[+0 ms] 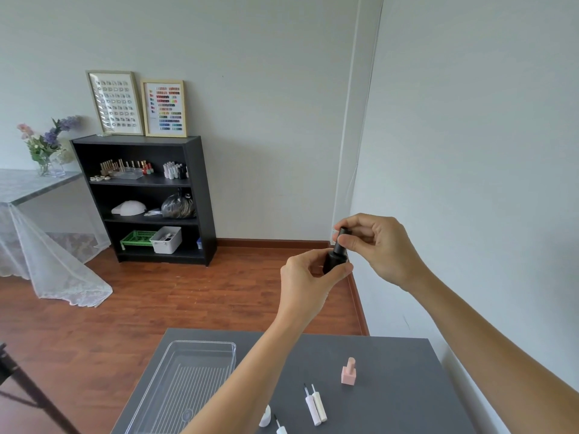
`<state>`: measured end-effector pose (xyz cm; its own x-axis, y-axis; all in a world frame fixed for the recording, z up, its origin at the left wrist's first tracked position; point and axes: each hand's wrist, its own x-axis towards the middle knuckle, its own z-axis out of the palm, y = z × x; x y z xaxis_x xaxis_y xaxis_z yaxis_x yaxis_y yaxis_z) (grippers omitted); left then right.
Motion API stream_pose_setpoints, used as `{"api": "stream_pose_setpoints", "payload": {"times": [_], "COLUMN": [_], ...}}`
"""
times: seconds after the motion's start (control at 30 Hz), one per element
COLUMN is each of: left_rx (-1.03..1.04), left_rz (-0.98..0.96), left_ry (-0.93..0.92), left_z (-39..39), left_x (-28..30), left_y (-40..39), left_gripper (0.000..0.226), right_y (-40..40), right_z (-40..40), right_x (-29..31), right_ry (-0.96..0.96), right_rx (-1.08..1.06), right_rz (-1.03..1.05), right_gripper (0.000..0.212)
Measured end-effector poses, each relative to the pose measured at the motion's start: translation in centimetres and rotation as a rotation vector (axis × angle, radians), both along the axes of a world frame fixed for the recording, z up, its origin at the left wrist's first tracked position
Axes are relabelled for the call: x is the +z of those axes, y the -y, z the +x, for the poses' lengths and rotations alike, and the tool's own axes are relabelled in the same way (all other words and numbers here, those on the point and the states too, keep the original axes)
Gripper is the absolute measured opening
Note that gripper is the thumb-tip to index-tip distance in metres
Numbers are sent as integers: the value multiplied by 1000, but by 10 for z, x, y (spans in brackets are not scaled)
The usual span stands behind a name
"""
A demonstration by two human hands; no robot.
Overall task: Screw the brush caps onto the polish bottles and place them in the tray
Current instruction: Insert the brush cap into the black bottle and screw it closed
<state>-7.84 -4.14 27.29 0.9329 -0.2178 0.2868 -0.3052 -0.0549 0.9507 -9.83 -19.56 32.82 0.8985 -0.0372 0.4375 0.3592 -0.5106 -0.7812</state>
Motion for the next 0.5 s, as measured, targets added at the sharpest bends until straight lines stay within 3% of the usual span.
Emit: {"api": "stream_pose_setpoints", "payload": {"times": [0.23,0.5], "left_rx": [-48,39], "left_rz": [39,16], "left_ry": [14,65], "left_z": [1,-2], "left_x": [-2,-12], "left_y": [0,8], "left_gripper": [20,17], "right_y": [6,-6], "right_z": [-2,-3], "right_x": [0,-15], "right_ry": [-82,23], "right_rx": [117,-57], "right_rz": [114,69], "right_gripper": [20,13]}}
